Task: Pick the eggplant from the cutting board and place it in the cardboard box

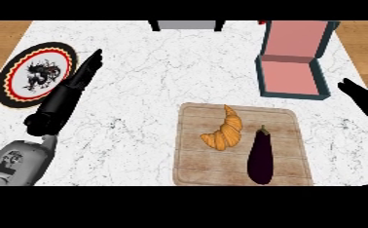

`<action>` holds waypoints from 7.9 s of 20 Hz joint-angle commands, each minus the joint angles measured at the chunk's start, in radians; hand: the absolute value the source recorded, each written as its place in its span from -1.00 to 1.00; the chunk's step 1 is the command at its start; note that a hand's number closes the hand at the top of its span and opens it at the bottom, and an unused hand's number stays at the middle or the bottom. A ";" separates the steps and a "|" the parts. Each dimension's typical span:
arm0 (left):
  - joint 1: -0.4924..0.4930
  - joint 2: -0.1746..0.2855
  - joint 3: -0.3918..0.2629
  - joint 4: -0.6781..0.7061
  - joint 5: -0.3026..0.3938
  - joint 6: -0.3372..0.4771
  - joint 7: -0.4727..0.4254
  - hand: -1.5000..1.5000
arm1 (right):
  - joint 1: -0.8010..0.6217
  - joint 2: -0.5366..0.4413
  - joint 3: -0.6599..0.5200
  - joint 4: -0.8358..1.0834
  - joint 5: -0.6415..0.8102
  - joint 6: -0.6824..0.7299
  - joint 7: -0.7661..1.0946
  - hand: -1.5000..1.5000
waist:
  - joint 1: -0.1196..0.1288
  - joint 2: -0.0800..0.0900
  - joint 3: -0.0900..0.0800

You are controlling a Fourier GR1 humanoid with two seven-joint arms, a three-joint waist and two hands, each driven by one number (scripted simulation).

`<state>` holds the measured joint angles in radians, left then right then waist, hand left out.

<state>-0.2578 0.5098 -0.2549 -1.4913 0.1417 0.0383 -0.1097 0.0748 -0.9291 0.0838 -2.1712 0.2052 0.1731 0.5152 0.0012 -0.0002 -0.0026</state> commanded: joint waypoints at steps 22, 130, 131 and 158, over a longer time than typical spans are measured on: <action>0.018 -0.040 0.031 -0.008 -0.042 -0.042 -0.010 0.00 | -0.531 0.331 0.609 0.176 -0.060 0.291 0.856 -1.00 | 0.015 -0.002 0.000; 0.010 -0.225 0.208 -0.044 -0.220 -0.229 0.043 0.00 | -0.962 0.183 0.147 1.330 0.364 0.209 -0.961 1.00 | 0.048 0.015 0.003; 0.000 -0.228 0.214 0.001 -0.239 -0.215 0.015 0.00 | -0.980 0.188 0.151 1.373 0.375 0.219 -0.991 1.00 | 0.040 0.016 0.003; 0.009 -0.245 0.204 -0.038 -0.253 -0.222 0.026 0.00 | -1.226 0.258 -0.312 2.040 -0.127 0.557 -1.021 -1.00 | 0.066 0.027 0.005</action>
<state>-0.2635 0.2621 -0.0550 -1.5339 -0.1077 -0.1825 -0.0651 -1.1080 -0.6426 -0.1483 -0.2189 0.1562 0.6054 -0.5444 0.0552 0.0234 0.0034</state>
